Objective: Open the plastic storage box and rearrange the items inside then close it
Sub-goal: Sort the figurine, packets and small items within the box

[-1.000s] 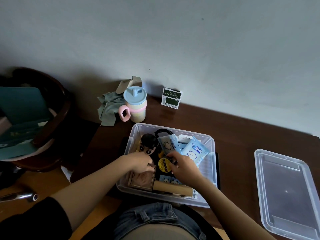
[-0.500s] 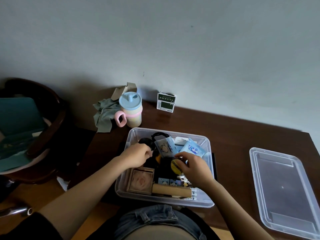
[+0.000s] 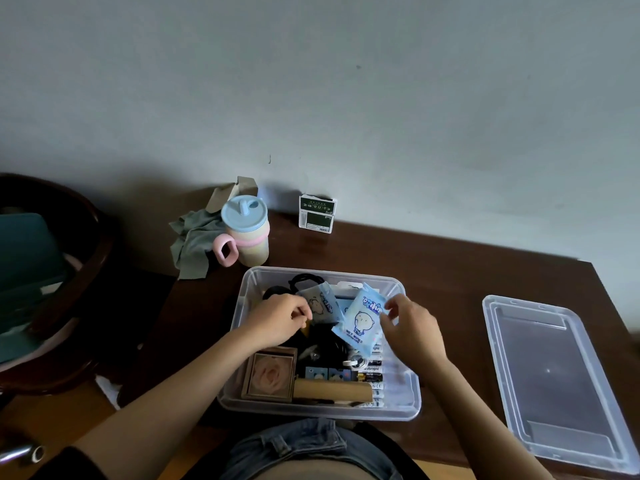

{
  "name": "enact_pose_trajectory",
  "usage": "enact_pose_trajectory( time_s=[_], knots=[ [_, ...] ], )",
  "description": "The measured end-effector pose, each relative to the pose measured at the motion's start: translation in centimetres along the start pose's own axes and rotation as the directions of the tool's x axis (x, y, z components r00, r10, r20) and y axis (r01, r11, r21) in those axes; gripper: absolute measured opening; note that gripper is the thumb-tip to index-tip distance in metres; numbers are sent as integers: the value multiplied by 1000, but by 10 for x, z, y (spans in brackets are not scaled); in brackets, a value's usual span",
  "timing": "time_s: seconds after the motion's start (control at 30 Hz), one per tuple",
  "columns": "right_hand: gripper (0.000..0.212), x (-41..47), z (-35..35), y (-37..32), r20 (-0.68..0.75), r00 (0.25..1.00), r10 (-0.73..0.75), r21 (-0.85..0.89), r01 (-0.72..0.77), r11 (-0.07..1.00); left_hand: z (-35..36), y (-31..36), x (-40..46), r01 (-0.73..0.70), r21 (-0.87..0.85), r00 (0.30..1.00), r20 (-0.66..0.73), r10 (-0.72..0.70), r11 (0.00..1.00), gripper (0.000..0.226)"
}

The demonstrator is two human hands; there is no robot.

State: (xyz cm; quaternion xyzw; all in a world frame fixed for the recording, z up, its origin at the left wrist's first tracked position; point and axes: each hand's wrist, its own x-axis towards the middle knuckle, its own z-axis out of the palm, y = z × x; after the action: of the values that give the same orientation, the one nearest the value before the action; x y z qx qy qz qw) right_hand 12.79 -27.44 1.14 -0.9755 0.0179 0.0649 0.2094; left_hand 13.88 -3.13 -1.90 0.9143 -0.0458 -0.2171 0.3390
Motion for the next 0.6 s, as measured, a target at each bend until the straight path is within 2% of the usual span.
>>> enact_pose_trajectory(
  time_s=[0.07,0.13,0.2,0.3,0.47,0.6],
  knots=[
    [29,3,-1,3,21,1000,15,-85,-13,996,-1,3,4,-35,34,988,-150,40,999,16],
    [42,6,3,2,65,998,-9,-154,19,988,-4,7,10,-76,66,970,-228,89,995,28],
    [57,11,7,-2,129,992,-8,-200,34,979,-7,12,16,-95,89,972,-205,112,991,38],
    [72,18,12,-8,207,978,21,-229,28,973,-9,16,22,-84,153,982,-156,108,985,34],
    [72,20,15,-10,200,979,33,-233,14,972,-8,21,27,-140,156,967,-193,169,978,15],
    [69,19,16,-8,172,984,45,-218,-7,976,-6,15,26,-157,110,953,-242,180,981,13]
  ],
)
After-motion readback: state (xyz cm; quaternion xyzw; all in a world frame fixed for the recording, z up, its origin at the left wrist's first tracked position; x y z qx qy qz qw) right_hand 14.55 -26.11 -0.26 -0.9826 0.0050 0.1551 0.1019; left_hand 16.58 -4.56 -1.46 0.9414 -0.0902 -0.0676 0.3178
